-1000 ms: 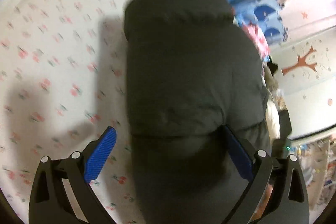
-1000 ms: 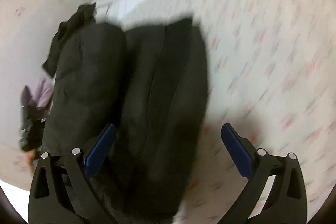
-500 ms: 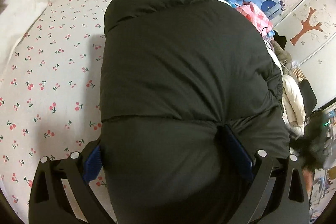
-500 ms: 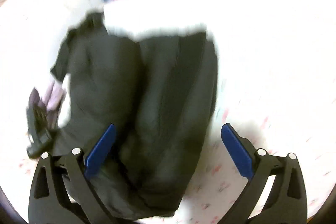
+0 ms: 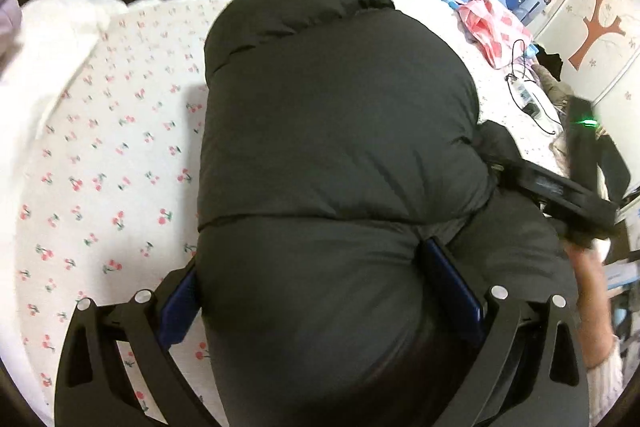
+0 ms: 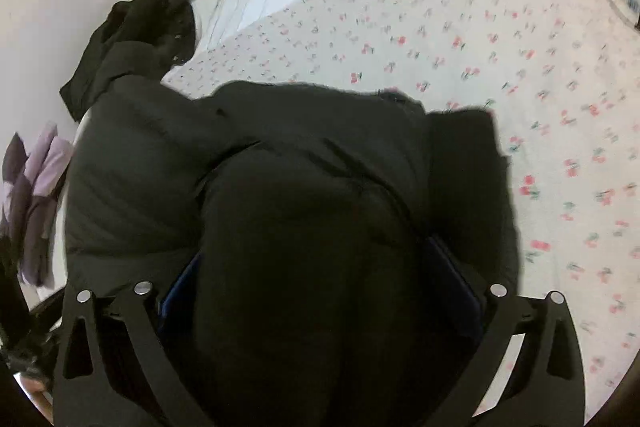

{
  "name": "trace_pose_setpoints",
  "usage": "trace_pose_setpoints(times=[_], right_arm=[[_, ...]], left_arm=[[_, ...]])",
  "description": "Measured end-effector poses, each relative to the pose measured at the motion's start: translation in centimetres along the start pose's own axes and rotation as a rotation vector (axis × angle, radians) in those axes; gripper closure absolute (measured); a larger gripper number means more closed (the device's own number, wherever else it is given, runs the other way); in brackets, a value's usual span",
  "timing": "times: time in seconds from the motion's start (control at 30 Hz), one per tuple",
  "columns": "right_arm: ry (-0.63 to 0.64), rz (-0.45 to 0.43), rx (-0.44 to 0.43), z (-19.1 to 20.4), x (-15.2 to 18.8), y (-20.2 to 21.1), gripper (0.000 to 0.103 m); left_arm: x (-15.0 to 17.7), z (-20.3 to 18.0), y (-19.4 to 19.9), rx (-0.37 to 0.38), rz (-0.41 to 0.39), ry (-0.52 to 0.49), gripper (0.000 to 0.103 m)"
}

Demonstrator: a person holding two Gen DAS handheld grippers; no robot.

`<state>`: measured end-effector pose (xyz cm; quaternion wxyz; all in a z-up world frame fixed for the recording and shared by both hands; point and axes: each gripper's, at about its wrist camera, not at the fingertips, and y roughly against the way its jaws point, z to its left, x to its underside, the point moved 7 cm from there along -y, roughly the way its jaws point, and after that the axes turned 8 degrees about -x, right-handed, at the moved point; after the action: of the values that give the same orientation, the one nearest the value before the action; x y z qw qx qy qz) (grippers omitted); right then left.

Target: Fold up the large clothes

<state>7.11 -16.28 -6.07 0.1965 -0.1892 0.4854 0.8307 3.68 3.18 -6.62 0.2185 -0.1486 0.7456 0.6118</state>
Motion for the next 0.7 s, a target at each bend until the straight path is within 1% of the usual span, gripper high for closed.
trace_pose_setpoints(times=[0.03,0.1,0.13,0.17,0.23,0.27,0.3,0.37,0.4,0.5,0.57,0.63,0.67,0.7], right_arm=[[0.022,-0.029,-0.015,-0.1,-0.2,1.6,0.006],[0.087,-0.097,-0.038,1.9,1.0,4.8,0.006],[0.121,-0.114,-0.035,2.9,2.0,5.7,0.006],[0.137,-0.109,-0.024,3.4,2.8,5.8,0.006],[0.175,-0.036,0.028,3.6,4.7,3.7,0.006],[0.160,0.035,0.007,2.9,6.2,2.0,0.006],[0.116,0.058,-0.023,2.4,6.7,1.1,0.006],[0.096,0.048,-0.013,2.1,7.2,1.9,0.006],[0.097,0.037,-0.012,2.4,7.2,2.5,0.006],[0.109,-0.006,-0.038,3.4,7.7,4.6,0.006],[0.110,-0.047,-0.042,3.8,8.5,6.4,0.006],[0.101,-0.072,-0.038,3.8,9.3,7.6,0.006],[0.101,-0.066,-0.024,3.6,10.1,7.9,0.006],[0.106,-0.041,-0.014,3.4,11.1,7.7,0.006]], left_arm=[[-0.1,0.0,0.4,-0.016,-0.021,-0.002,0.007],[-0.2,-0.1,1.0,-0.043,-0.053,-0.007,0.007],[-0.3,-0.1,1.3,-0.064,-0.077,-0.013,0.007],[-0.5,-0.2,1.7,-0.079,-0.097,-0.016,0.007],[-0.7,-0.5,2.4,-0.115,-0.149,-0.030,0.007],[-0.8,-0.5,2.7,-0.124,-0.169,-0.033,0.007],[-0.9,-0.7,3.2,-0.134,-0.201,-0.040,0.007],[-1.2,-1.1,4.0,-0.135,-0.242,-0.048,0.007],[-1.3,-1.2,4.6,-0.141,-0.275,-0.052,0.007],[-1.4,-1.8,6.1,-0.171,-0.351,-0.086,0.007],[-1.5,-2.3,6.9,-0.190,-0.389,-0.100,0.007],[-1.6,-2.5,7.5,-0.184,-0.416,-0.102,0.007],[-1.7,-2.5,7.8,-0.176,-0.424,-0.099,0.007],[-1.7,-2.5,8.0,-0.170,-0.431,-0.095,0.007]])
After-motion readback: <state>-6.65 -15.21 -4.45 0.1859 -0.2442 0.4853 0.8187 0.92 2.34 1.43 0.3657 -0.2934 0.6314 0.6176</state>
